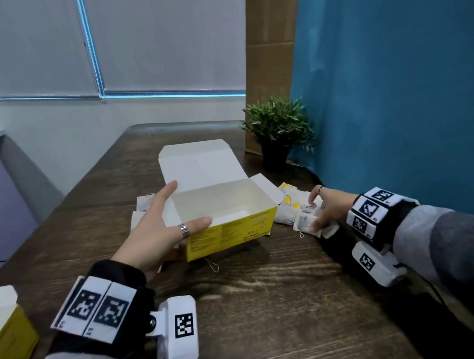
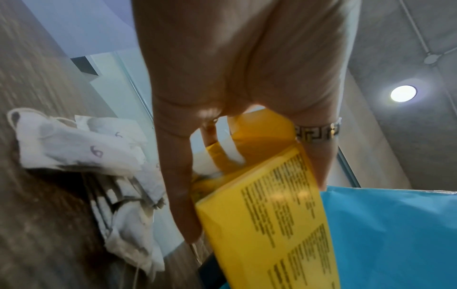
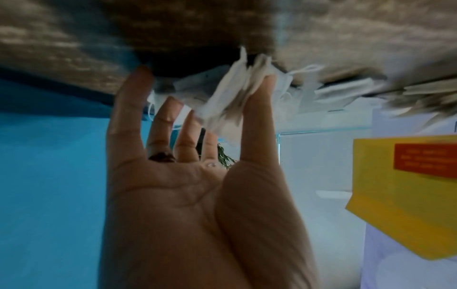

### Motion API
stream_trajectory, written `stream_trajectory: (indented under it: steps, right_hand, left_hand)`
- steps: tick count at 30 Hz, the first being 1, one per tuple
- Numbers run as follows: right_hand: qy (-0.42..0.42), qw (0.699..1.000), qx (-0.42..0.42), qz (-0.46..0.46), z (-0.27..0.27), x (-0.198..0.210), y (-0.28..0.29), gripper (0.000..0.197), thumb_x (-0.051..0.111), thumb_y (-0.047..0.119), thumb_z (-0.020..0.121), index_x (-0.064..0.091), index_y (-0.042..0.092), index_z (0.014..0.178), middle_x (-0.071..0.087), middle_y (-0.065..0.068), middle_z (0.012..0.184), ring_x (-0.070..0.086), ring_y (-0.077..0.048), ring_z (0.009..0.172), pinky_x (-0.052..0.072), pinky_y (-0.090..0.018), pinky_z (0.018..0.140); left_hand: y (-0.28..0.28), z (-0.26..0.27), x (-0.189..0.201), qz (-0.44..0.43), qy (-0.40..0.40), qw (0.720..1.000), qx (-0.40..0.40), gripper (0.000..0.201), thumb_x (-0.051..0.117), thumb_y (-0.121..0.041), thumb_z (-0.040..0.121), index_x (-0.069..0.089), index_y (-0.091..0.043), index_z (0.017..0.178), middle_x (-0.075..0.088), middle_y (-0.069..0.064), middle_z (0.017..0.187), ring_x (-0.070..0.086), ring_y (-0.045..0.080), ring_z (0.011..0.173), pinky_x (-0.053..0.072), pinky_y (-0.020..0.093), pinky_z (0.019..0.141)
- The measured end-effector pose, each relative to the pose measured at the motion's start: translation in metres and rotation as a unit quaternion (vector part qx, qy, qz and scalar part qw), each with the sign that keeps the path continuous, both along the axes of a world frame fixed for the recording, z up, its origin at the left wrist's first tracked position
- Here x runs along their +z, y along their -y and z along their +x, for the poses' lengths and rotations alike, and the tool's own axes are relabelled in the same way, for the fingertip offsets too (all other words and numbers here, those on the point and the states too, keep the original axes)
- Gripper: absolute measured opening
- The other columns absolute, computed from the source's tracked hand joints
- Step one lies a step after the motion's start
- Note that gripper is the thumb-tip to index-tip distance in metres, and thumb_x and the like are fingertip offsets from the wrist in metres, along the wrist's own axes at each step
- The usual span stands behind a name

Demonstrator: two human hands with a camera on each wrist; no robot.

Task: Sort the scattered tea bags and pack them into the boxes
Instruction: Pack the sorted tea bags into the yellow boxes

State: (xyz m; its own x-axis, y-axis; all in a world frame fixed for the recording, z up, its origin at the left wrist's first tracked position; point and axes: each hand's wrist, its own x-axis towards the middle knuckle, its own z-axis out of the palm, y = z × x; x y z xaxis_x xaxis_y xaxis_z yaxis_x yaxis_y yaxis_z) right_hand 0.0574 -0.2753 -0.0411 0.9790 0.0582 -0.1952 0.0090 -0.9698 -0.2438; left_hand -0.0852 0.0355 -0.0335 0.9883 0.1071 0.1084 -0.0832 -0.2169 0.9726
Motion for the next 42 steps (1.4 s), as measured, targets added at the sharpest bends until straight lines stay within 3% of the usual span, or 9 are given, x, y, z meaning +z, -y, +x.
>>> stream_trajectory:
  steps: [5,8,10,18,26,28,31,35,42]
  right_hand:
    - [0.017,0.997,-0.050,0.058,0.003,-0.009,0.007,0.072,0.086,0.024,0.064,0.047,0.013,0.123,0.052,-0.003,0.108,0.051,-0.019,0.100,0.041,-0.026,0.080]
    - [0.015,0.993,-0.045,0.107,0.002,-0.010,0.011,0.053,0.084,0.019,0.066,0.049,0.016,0.106,0.053,0.001,0.091,0.050,-0.016,0.084,0.038,-0.022,0.060]
    - [0.041,0.991,-0.034,0.125,0.004,-0.012,0.014,0.044,0.082,0.017,0.069,0.047,0.016,0.097,0.050,0.004,0.074,0.049,-0.012,0.068,0.037,-0.022,0.055]
    - [0.084,0.983,0.017,0.164,-0.011,0.012,0.030,0.027,0.077,0.020,0.075,0.052,0.018,0.083,0.058,0.008,0.054,0.048,-0.002,0.045,0.036,-0.024,0.053]
    - [0.126,0.884,0.167,0.418,-0.077,0.106,-0.027,0.022,0.073,0.008,0.077,0.053,0.016,0.084,0.064,-0.014,0.084,0.057,-0.023,0.076,0.047,-0.034,0.068]
    - [0.085,0.878,0.209,0.422,-0.085,0.111,-0.054,0.022,0.072,0.006,0.078,0.054,0.012,0.089,0.063,-0.015,0.085,0.059,-0.021,0.073,0.048,-0.029,0.063]
    - [-0.023,0.874,0.226,0.430,-0.084,0.100,-0.086,0.024,0.071,0.006,0.078,0.053,0.013,0.092,0.068,-0.007,0.080,0.065,-0.014,0.062,0.054,-0.025,0.051]
    - [-0.132,0.891,0.217,0.376,-0.078,0.081,-0.109,0.022,0.067,0.008,0.083,0.052,0.011,0.098,0.070,-0.008,0.081,0.068,-0.018,0.065,0.059,-0.030,0.058]
    - [-0.036,0.946,0.241,0.212,-0.077,0.078,-0.121,0.021,0.053,0.019,0.093,0.055,0.022,0.114,0.068,-0.005,0.107,0.066,-0.018,0.088,0.057,-0.029,0.068]
  left_hand:
    - [0.004,-0.004,0.004,-0.008,-0.011,1.000,-0.004,0.090,0.077,-0.027,0.069,0.027,-0.041,0.142,0.031,-0.024,0.120,0.053,0.021,0.112,0.047,0.042,0.091]
    - [0.005,-0.004,0.004,0.001,-0.012,1.000,-0.014,0.093,0.077,-0.029,0.067,0.025,-0.039,0.143,0.044,-0.009,0.136,0.053,0.022,0.115,0.050,0.027,0.079]
    - [0.005,-0.005,0.005,0.009,-0.018,1.000,-0.014,0.093,0.077,-0.030,0.067,0.025,-0.039,0.144,0.047,-0.002,0.136,0.054,0.027,0.115,0.049,0.034,0.087]
    - [0.006,-0.005,0.005,0.058,-0.010,0.998,-0.011,0.084,0.072,-0.027,0.077,0.024,-0.036,0.145,0.042,-0.010,0.132,0.046,0.007,0.099,0.042,0.009,0.059]
    - [0.012,-0.004,0.004,0.092,-0.011,0.995,-0.035,0.095,0.076,-0.035,0.068,0.021,-0.035,0.146,0.035,-0.014,0.135,0.037,0.005,0.119,0.038,0.012,0.084]
    - [0.015,-0.004,0.003,0.102,-0.008,0.994,-0.046,0.098,0.076,-0.037,0.066,0.021,-0.033,0.146,0.035,-0.015,0.137,0.034,0.002,0.122,0.033,0.013,0.092]
    - [0.018,-0.006,0.004,0.090,-0.003,0.994,-0.055,0.096,0.077,-0.032,0.068,0.021,-0.032,0.146,0.034,-0.020,0.132,0.031,-0.004,0.120,0.032,-0.005,0.077]
    - [0.017,-0.005,0.002,0.081,0.007,0.994,-0.067,0.106,0.076,-0.046,0.054,0.022,-0.037,0.144,0.030,-0.016,0.145,0.027,-0.002,0.129,0.027,0.018,0.101]
    - [0.017,-0.006,0.004,0.093,0.009,0.993,-0.067,0.097,0.077,-0.034,0.067,0.019,-0.039,0.145,0.030,-0.022,0.132,0.025,-0.007,0.121,0.030,0.002,0.081]
